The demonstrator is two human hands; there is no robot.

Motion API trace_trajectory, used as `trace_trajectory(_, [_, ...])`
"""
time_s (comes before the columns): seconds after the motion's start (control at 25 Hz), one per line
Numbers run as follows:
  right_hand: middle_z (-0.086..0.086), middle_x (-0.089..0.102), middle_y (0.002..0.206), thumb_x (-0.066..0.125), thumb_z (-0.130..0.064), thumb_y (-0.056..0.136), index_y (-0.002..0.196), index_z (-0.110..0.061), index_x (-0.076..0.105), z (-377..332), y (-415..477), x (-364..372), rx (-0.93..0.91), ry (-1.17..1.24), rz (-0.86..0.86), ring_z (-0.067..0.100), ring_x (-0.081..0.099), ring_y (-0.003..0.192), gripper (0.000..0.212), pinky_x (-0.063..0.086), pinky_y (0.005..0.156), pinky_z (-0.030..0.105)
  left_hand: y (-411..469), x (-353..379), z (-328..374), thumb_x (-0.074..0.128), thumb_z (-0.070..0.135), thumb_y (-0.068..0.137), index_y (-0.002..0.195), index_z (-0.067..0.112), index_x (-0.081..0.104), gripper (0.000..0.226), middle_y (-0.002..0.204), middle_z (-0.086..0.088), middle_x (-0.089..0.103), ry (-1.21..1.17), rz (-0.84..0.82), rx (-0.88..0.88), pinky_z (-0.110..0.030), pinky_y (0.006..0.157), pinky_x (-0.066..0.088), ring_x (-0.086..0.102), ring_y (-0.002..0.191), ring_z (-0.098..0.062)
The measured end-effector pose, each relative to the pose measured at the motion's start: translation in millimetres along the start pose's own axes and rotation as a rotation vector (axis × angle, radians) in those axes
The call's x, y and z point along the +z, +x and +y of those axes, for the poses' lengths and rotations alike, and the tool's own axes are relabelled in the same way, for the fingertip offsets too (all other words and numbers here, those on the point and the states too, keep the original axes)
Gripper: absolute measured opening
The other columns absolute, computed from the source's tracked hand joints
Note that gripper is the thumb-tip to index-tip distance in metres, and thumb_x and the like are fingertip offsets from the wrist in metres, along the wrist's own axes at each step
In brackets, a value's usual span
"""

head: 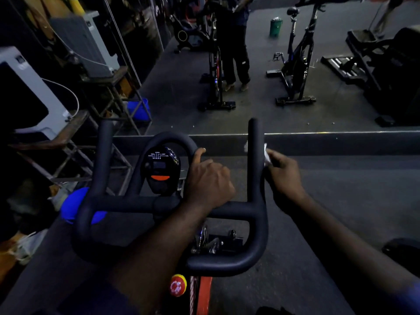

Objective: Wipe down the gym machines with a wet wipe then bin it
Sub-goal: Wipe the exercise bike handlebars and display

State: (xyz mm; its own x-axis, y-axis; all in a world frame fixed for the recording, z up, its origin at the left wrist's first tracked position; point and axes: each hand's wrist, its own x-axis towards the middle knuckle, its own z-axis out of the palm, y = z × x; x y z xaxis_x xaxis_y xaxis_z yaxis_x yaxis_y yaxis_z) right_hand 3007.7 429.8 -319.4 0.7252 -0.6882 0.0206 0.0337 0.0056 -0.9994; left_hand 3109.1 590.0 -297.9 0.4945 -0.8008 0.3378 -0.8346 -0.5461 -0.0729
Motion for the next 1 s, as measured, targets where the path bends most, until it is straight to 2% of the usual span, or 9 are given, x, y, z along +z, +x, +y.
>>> trace_trajectory(0.12, [0.002,0.072,0.080,0.069,-0.011,0.097,0.084,-0.009,0.078,7.4,-50.7,-24.5,0.196,0.003,-0.264,0.015,0.061,0.079,0.016,0.055,0.069,0.027,0.3,-0.8,1.0,0.047,0.029,0.070,0.059,0.011,0.072,0.033,0.058,-0.004,0.067,-0.004,0.011,-0.002,-0.050,0.118,0.031,0.064,0.066,-0.025])
trace_trajectory(0.24, [0.004,0.070,0.072,0.060,0.001,0.100,0.086,-0.001,0.071,-7.5,-1.4,-43.9,0.292,0.068,-0.083,0.024,0.060,0.079,0.018,0.055,0.064,0.021,0.7,-0.8,2.6,0.049,0.024,0.067,0.055,0.011,0.068,0.026,0.055,-0.003,0.065,0.000,0.046,-0.005,-0.047,0.118,0.030,0.062,0.062,-0.024])
trace_trajectory(0.32, [0.009,0.074,0.092,0.061,-0.013,0.105,0.100,0.003,0.068,-33.2,48.0,-32.3,0.221,0.237,-0.087,0.027,0.067,0.094,0.018,0.057,0.081,0.027,0.2,-0.5,3.1,0.043,0.025,0.069,0.054,0.013,0.069,0.032,0.055,-0.001,0.064,0.011,0.054,-0.018,-0.045,0.119,0.029,0.061,0.061,-0.022])
trace_trajectory(0.4, [0.020,0.074,0.116,0.053,-0.005,0.107,0.120,0.008,0.067,-46.1,69.0,-14.5,0.169,0.351,-0.238,0.032,0.072,0.112,0.024,0.056,0.101,0.035,0.2,0.2,2.6,0.038,0.027,0.070,0.055,0.014,0.069,0.037,0.054,0.000,0.063,0.024,0.063,-0.030,-0.045,0.118,0.029,0.060,0.060,-0.021])
trace_trajectory(0.52, [0.019,0.073,0.123,0.054,-0.004,0.106,0.124,0.006,0.070,-21.1,35.9,-12.6,0.124,0.338,-0.311,0.028,0.071,0.117,0.026,0.057,0.098,0.036,2.6,2.1,4.6,0.048,0.022,0.069,0.055,0.014,0.069,0.026,0.054,0.001,0.063,0.044,0.066,-0.043,-0.047,0.118,0.032,0.058,0.059,-0.022])
trace_trajectory(0.68, [-0.004,0.076,0.118,0.058,-0.004,0.105,0.119,-0.018,0.078,45.4,-58.6,-38.0,0.012,0.090,-0.263,0.011,0.067,0.105,0.029,0.057,0.096,0.041,3.0,6.7,0.0,0.057,0.020,0.067,0.055,0.016,0.068,0.017,0.054,0.002,0.062,0.040,0.037,-0.052,-0.048,0.117,0.033,0.055,0.059,-0.021])
trace_trajectory(0.76, [-0.013,0.078,0.106,0.063,0.000,0.099,0.108,-0.031,0.081,53.3,-64.0,-57.0,0.017,-0.095,-0.263,0.005,0.068,0.094,0.037,0.060,0.093,0.048,-0.5,3.7,5.6,0.054,0.021,0.068,0.056,0.016,0.069,0.020,0.055,0.002,0.063,0.053,0.027,-0.060,-0.049,0.118,0.032,0.056,0.061,-0.021])
trace_trajectory(0.84, [-0.010,0.080,0.094,0.068,-0.015,0.098,0.096,-0.032,0.083,34.5,-31.3,-67.5,-0.042,-0.137,-0.154,0.005,0.068,0.087,0.023,0.060,0.089,0.053,-4.8,3.8,14.7,0.056,0.020,0.069,0.058,0.016,0.070,0.018,0.059,0.001,0.065,0.029,0.033,-0.102,-0.045,0.122,0.026,0.060,0.066,-0.022])
trace_trajectory(1.0, [0.006,0.075,0.124,0.050,-0.004,0.088,0.138,-0.017,0.068,-15.3,26.3,-53.3,-0.332,-0.329,-0.065,0.016,0.068,0.119,0.054,0.045,0.106,0.020,-50.4,-0.3,39.1,0.049,0.017,0.080,0.078,0.011,0.072,0.023,0.092,-0.005,0.074,-0.147,0.013,-0.205,-0.041,0.121,0.025,0.068,0.094,-0.028])
